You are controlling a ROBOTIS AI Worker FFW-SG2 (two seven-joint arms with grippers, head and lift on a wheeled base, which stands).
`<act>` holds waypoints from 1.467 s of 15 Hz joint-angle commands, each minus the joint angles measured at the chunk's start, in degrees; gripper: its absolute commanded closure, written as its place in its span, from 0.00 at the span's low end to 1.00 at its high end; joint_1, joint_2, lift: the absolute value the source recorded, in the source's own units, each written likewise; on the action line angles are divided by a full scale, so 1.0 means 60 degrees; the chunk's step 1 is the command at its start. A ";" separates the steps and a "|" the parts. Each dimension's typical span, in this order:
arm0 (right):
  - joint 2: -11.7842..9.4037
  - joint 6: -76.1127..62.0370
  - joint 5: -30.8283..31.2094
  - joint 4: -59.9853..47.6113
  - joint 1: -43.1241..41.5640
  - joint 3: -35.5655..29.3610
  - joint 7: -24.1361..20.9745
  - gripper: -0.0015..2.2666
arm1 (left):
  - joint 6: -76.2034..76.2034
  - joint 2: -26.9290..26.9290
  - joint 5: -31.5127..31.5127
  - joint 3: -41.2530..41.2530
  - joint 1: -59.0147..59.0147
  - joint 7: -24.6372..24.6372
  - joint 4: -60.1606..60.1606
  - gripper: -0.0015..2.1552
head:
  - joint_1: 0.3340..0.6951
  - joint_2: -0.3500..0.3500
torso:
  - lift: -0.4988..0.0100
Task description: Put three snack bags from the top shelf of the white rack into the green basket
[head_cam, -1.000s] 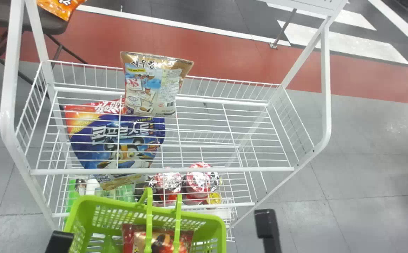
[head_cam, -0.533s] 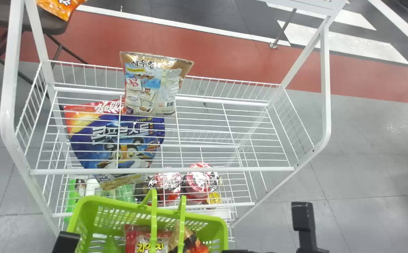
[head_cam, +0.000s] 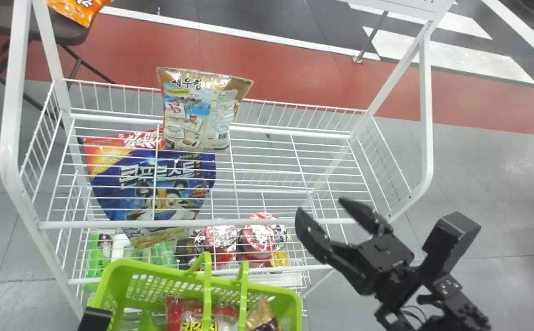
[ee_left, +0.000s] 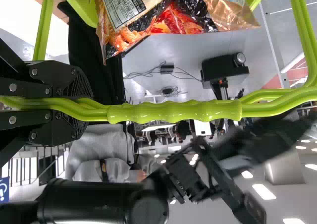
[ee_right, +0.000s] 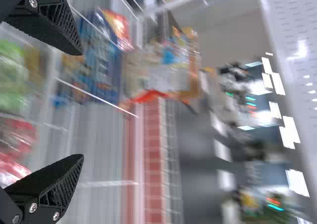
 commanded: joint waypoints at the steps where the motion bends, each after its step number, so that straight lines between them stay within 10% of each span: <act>1: 0.0023 -0.2621 0.0694 0.0658 0.0072 0.1111 -0.0920 0.04 | 0.0070 0.0000 -0.0011 -0.0041 0.0011 0.0000 -0.0014 0.98 | 1.00 0.00 | 0.98; 22: 0.0023 -0.3764 0.0782 0.1244 0.0306 0.1814 -0.1725 0.04 | 0.0070 0.0074 0.0003 -0.0041 0.0128 -0.0088 -0.0116 0.98 | 1.00 0.00 | 0.98</act>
